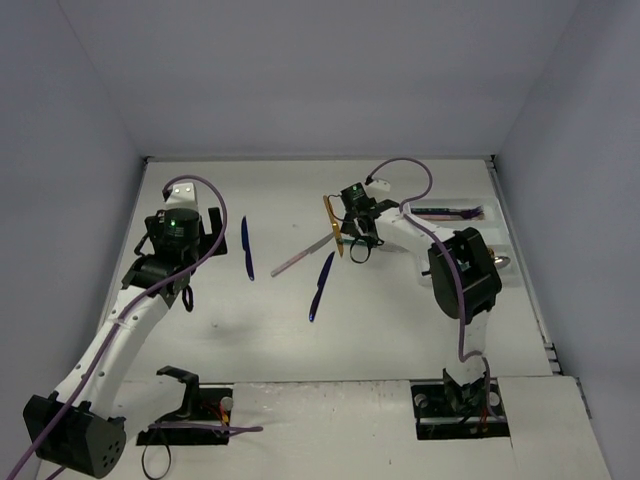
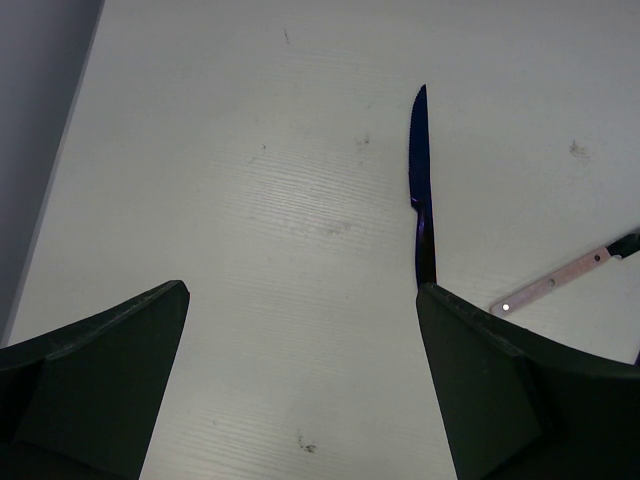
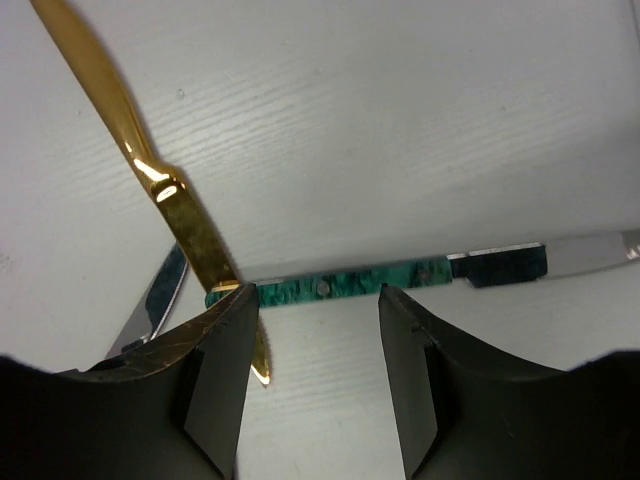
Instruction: Sort the eating utensils into containers
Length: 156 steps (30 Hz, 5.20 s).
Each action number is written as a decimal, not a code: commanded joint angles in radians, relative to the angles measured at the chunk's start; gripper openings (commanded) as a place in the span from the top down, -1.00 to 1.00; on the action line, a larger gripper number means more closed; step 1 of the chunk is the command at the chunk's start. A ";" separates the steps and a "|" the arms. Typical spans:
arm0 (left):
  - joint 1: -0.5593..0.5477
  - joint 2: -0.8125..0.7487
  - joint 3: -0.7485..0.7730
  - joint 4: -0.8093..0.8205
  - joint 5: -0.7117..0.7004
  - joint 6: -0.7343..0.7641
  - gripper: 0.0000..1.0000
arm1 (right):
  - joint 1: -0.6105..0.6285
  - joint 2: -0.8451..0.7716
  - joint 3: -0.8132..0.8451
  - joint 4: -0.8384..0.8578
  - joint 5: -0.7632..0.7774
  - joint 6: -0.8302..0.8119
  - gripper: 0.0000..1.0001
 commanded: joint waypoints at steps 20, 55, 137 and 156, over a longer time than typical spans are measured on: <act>0.008 -0.013 0.016 0.036 -0.006 -0.004 -0.95 | 0.107 0.005 -0.117 0.066 -0.240 -0.199 0.24; 0.008 0.003 0.018 0.036 0.011 -0.009 -0.95 | 0.099 -0.207 -0.327 -0.138 -0.020 -0.022 0.18; 0.008 -0.005 0.026 0.031 0.007 -0.003 -0.95 | -0.634 -0.173 -0.143 0.059 -0.202 0.458 0.44; 0.008 -0.005 0.024 0.031 -0.002 -0.001 -0.95 | -0.044 -0.312 -0.145 -0.045 -0.039 -0.129 -0.31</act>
